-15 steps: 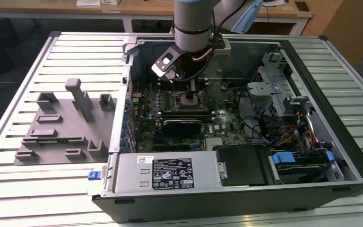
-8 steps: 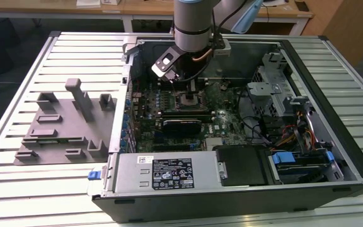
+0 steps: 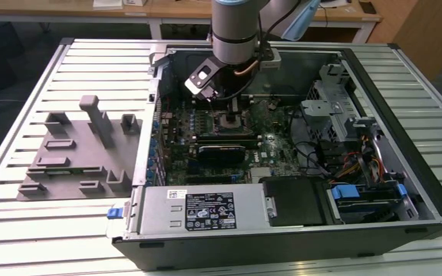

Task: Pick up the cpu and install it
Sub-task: 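Place the cpu into insertion slot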

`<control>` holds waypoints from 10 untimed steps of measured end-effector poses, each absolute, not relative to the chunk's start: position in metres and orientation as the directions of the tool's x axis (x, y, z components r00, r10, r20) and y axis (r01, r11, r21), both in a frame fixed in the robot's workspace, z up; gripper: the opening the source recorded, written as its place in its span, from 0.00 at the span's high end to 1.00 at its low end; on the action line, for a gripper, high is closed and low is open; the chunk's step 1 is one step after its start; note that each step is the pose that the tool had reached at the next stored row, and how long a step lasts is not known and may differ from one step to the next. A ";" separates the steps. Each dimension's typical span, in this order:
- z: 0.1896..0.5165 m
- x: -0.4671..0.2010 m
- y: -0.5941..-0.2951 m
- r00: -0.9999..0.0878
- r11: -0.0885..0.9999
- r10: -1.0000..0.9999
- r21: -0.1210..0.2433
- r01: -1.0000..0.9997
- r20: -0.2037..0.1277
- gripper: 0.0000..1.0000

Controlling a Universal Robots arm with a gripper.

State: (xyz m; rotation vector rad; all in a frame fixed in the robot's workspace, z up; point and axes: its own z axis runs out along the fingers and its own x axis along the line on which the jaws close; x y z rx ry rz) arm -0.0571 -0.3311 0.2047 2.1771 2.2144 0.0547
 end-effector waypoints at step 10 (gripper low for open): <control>0.199 -0.057 -0.331 -0.017 0.017 1.000 0.050 0.999 -0.004 0.89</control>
